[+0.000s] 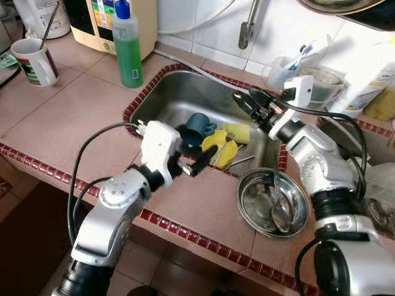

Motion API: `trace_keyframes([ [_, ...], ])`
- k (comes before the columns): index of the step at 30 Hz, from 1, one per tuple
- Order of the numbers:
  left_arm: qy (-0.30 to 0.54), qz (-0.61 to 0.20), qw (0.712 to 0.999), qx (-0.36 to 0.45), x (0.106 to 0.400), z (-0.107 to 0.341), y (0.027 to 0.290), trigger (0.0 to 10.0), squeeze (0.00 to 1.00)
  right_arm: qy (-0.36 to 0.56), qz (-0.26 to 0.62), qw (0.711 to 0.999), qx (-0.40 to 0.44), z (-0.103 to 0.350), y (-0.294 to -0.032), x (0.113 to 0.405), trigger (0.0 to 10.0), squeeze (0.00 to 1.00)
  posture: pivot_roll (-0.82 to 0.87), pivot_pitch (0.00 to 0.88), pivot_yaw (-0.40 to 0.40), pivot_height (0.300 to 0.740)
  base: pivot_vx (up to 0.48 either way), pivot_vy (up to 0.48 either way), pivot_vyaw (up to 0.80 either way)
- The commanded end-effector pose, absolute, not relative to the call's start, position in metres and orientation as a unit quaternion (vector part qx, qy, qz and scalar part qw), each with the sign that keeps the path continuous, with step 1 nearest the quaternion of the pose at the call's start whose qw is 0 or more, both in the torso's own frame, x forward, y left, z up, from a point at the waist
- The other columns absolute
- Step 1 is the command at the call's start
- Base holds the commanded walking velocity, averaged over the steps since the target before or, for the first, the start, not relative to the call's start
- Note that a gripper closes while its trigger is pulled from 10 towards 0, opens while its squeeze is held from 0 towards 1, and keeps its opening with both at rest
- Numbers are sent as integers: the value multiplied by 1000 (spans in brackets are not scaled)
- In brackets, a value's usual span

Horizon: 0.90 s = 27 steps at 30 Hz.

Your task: Kitchen organization

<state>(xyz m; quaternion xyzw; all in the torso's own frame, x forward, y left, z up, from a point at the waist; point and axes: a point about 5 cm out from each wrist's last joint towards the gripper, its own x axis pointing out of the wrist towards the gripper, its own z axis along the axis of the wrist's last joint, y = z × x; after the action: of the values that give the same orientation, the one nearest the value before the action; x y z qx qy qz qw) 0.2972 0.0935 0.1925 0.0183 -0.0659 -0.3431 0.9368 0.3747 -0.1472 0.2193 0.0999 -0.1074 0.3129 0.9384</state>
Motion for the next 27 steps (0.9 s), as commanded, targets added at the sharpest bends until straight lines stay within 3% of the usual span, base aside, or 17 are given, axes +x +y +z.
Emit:
trace_keyframes([
  [1,-76,-334,939,21,301,195,95,10000,0,-138,292,942,90,226,-152,371,10000,1000,100,19,-81,740,0,0,0],
  [10,-89,-286,954,36,314,193,114,10000,0,-177,232,952,97,222,-146,354,10000,1000,78,0,-53,740,0,0,0],
  [16,-76,-238,968,29,324,181,121,10000,0,-195,131,971,50,212,-151,342,10000,1000,65,0,-33,740,0,0,0],
  [27,-54,-255,965,28,319,161,117,10000,0,-156,82,983,44,176,-140,319,10000,1000,48,0,-23,740,0,0,0],
])
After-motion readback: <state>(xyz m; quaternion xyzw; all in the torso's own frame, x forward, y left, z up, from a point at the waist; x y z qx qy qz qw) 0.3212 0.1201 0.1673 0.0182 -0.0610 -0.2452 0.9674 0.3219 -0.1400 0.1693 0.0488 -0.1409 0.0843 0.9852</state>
